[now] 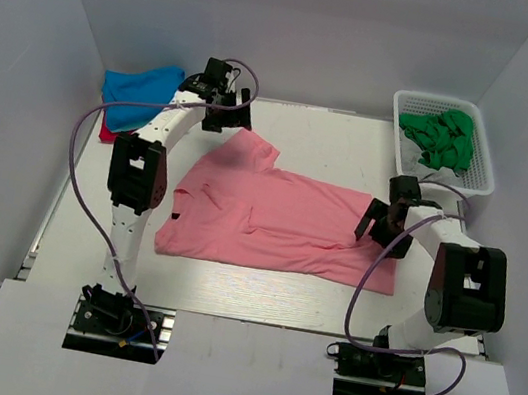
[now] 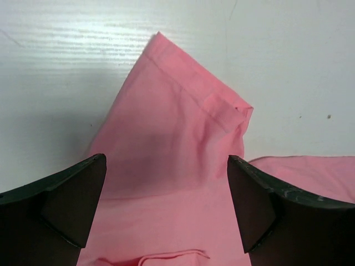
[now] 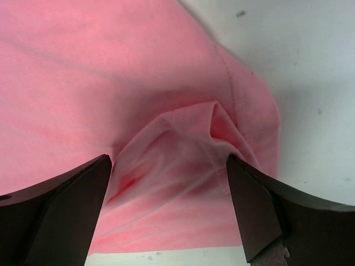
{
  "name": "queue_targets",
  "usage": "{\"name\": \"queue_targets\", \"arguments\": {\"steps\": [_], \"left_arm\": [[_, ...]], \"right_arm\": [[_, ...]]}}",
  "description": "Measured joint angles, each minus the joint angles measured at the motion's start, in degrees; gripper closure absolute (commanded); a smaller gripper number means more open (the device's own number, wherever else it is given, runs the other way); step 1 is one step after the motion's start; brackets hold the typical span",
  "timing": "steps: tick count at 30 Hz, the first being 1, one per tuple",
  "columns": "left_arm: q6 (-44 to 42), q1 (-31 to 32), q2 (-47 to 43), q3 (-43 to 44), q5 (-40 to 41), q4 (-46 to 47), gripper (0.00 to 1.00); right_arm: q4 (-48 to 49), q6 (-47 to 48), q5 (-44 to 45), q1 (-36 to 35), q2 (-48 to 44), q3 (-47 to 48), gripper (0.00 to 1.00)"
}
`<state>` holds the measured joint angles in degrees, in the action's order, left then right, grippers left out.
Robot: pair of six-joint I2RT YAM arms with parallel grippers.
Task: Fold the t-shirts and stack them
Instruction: Fold the flattened tshirt in 1/3 of the way, then grap the side of the flattened tshirt furthest away from the robot with both arms
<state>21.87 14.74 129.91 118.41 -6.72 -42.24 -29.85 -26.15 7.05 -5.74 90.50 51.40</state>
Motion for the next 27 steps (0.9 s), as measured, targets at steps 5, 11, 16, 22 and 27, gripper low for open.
{"name": "queue_targets", "arguments": {"steps": [5,11,16,22,27], "left_arm": [[-0.7,-0.2,2.5,2.5,0.0,3.8,0.0],[-2.4,0.2,10.1,9.0,1.2,8.6,0.0],[-3.2,0.8,16.4,12.9,3.5,12.5,0.0],[-5.0,1.9,21.0,16.3,7.6,16.4,0.0],[-8.2,4.4,21.2,15.6,14.6,17.2,0.11]], "right_arm": [[-0.2,6.4,-2.2,0.0,0.1,4.0,0.1],[1.7,11.9,-8.2,-1.2,-0.1,11.4,0.1],[1.1,14.3,-10.3,-1.7,0.7,17.2,0.1],[1.1,15.2,-11.8,-1.7,7.0,25.7,0.1],[-0.3,15.2,-12.5,-1.8,9.7,27.0,0.1]]}}
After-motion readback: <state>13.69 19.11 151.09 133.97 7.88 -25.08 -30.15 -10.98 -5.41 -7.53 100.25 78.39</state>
